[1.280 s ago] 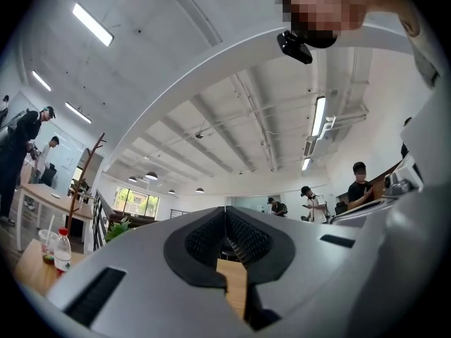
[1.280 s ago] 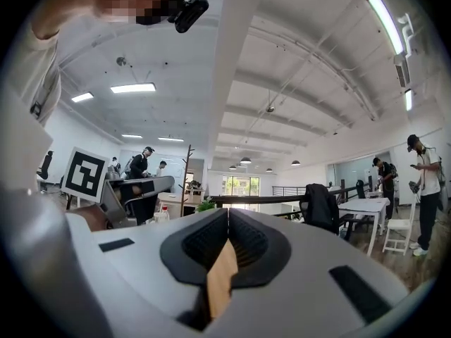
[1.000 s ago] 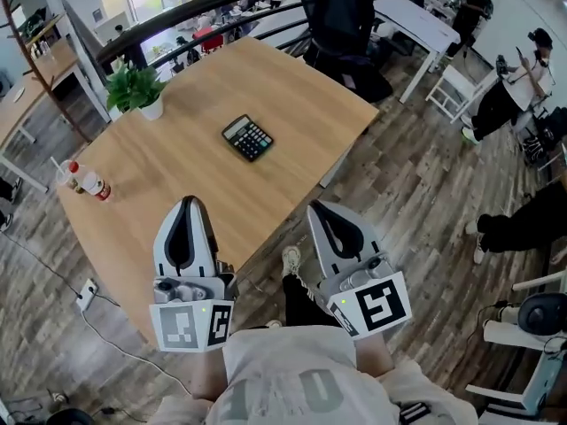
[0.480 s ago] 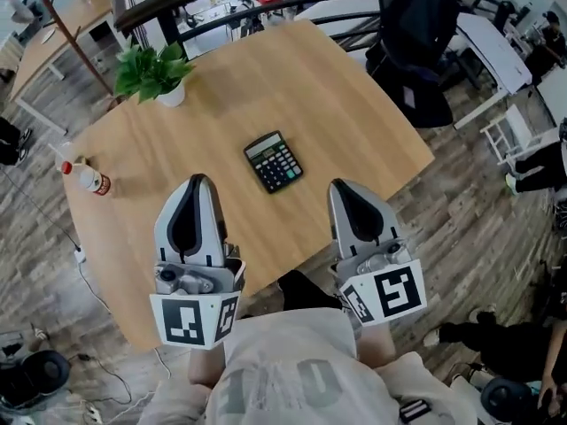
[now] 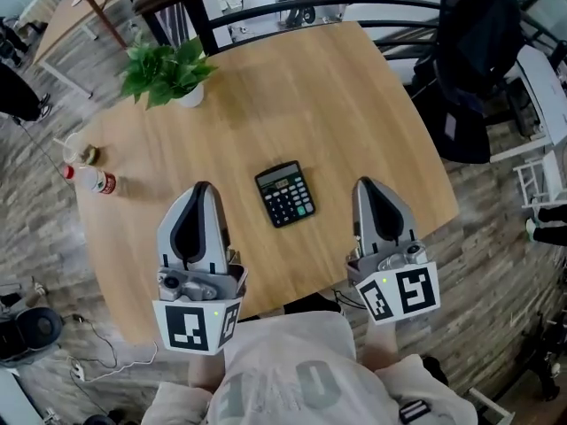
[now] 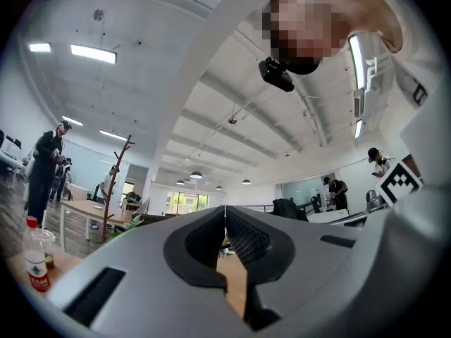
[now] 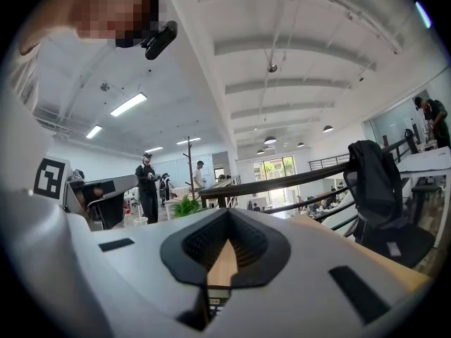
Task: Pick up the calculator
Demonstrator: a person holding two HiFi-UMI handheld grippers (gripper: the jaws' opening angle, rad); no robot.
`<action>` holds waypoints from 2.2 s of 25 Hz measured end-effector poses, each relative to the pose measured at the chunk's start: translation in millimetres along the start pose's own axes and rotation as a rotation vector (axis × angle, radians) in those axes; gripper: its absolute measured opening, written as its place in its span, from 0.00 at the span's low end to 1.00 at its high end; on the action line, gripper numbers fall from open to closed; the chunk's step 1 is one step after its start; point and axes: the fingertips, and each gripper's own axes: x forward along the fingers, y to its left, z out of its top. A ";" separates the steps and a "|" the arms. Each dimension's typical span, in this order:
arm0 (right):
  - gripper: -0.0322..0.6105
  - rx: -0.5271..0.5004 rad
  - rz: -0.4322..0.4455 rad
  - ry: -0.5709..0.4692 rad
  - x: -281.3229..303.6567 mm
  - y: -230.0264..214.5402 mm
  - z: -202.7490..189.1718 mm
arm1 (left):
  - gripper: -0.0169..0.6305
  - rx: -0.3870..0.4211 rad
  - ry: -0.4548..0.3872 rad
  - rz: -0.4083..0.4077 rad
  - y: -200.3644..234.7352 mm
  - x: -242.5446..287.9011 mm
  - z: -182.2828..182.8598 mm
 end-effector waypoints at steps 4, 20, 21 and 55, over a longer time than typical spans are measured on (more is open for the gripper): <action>0.08 -0.001 0.012 0.037 10.3 -22.6 -12.6 | 0.04 0.045 0.049 0.017 -3.1 13.0 -7.9; 0.08 0.132 0.078 0.010 9.2 -9.0 -15.6 | 0.04 0.033 0.035 -0.016 -15.6 13.5 -2.3; 0.08 0.139 0.074 0.015 10.5 -11.5 -14.7 | 0.04 0.023 0.026 -0.014 -13.6 12.8 -1.0; 0.63 -0.489 1.401 1.505 151.9 43.1 -233.5 | 0.05 -0.150 0.265 0.229 99.3 16.7 -143.0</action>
